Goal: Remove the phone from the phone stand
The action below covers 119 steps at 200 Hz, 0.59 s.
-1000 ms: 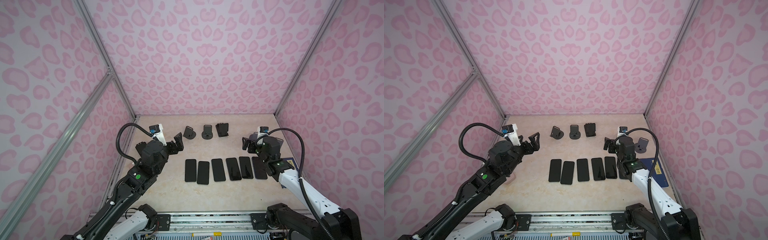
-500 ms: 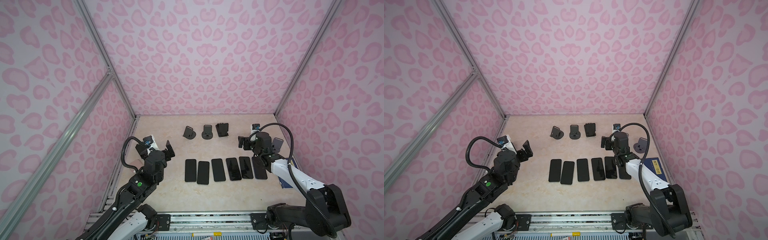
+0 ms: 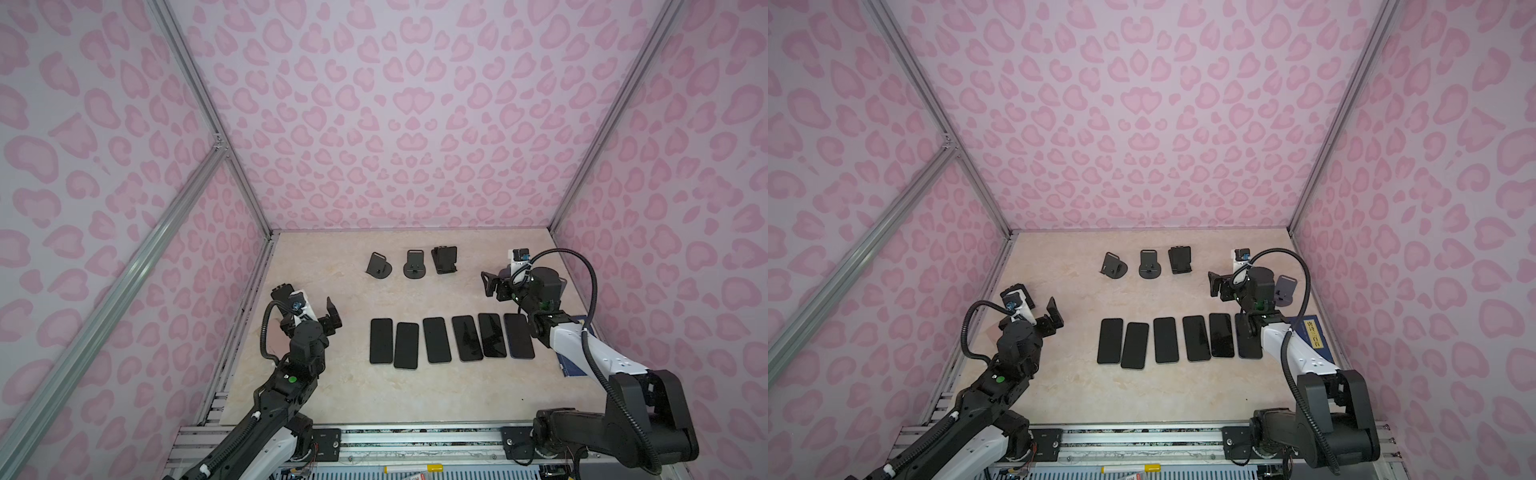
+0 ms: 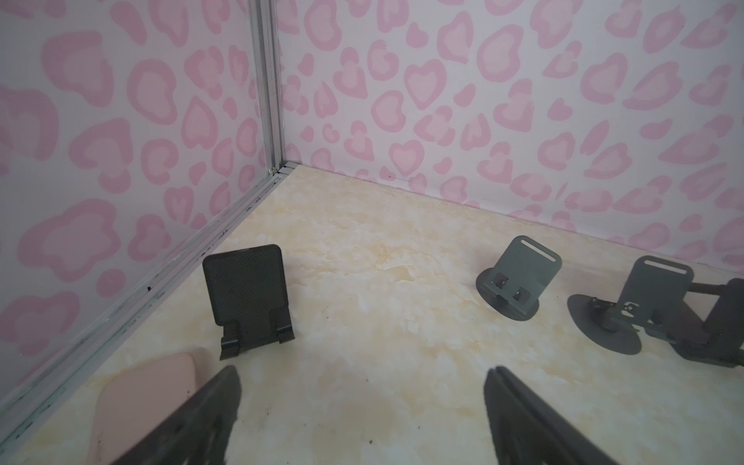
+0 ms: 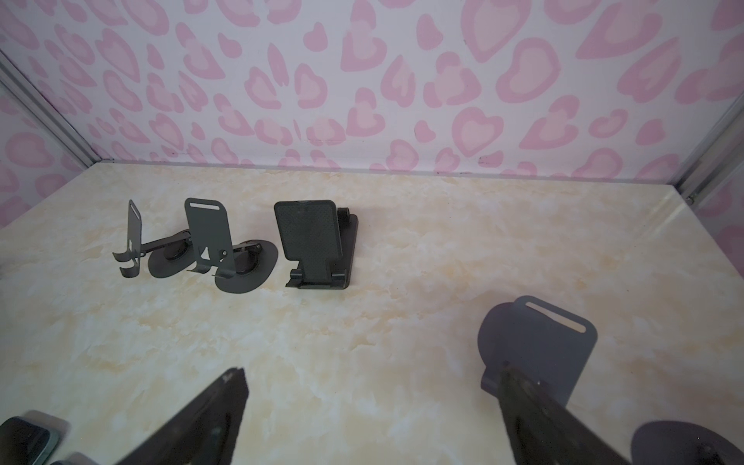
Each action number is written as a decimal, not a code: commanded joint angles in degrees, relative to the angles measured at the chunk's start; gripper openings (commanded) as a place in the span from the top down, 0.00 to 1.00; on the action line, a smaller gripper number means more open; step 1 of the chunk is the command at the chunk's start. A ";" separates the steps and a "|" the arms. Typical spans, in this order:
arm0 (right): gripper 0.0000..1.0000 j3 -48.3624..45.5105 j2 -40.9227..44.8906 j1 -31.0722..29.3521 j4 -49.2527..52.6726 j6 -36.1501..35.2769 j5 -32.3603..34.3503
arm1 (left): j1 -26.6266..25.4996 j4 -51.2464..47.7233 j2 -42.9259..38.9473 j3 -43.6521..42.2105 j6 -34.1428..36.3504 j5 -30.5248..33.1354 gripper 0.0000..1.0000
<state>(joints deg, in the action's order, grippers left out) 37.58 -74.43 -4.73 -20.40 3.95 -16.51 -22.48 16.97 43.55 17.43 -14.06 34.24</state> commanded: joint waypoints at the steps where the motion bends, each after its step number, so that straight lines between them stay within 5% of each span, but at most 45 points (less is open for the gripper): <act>1: 0.01 -1.09 0.17 0.12 -3.65 0.74 -1.63 | 1.93 13.80 3.03 -1.63 10.07 -1.24 0.03; 48: 0.01 -1.52 0.40 0.81 -4.81 0.17 -2.49 | 8.22 33.21 22.73 -2.68 15.94 0.29 0.03; 85: 0.01 -4.63 2.71 2.29 -6.77 -2.80 3.73 | 15.00 51.57 38.08 -5.15 13.13 -7.56 0.02; 100: 0.01 -5.96 3.54 3.78 -4.75 -2.57 11.30 | 17.61 48.39 36.83 -5.20 11.57 -13.48 0.03; 119: 0.01 -9.80 3.04 6.57 -9.84 -3.61 12.46 | 19.20 51.02 41.66 -3.97 11.21 -16.09 0.02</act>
<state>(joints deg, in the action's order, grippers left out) 31.16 -70.96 -0.30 -25.82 2.17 -10.20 -4.73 59.55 81.71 12.36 -1.76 25.02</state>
